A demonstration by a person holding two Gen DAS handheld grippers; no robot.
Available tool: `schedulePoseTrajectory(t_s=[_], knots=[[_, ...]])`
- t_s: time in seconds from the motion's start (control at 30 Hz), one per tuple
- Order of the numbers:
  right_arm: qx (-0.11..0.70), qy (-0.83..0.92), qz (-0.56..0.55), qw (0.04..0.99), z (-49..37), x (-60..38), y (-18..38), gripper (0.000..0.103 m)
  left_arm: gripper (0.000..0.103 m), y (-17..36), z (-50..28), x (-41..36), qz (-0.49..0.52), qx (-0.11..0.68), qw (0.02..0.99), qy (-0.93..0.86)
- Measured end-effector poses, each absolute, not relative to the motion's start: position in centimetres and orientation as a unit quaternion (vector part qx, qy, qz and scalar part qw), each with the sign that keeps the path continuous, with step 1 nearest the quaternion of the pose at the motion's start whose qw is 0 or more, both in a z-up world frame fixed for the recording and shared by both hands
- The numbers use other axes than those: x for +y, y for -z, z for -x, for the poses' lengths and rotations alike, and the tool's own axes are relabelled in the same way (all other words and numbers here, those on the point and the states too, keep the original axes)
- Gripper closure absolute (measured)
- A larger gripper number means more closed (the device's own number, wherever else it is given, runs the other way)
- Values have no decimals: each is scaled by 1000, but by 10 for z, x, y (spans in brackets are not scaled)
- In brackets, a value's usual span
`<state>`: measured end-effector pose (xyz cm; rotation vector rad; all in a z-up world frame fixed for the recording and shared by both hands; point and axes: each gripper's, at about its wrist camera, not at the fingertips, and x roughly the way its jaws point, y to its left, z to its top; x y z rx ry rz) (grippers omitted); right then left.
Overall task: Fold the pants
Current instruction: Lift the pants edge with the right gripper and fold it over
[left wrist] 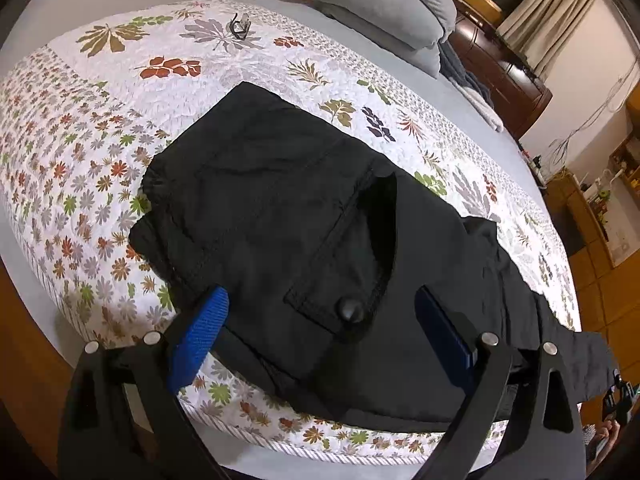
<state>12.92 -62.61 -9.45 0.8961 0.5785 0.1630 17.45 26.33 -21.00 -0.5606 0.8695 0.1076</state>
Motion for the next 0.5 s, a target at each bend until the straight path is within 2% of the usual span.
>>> schedulePoseTrajectory(t_s=[0.5], knots=[[282, -111, -316, 899, -139, -548, 20, 85, 9, 215, -159, 262, 290, 396, 870, -51]])
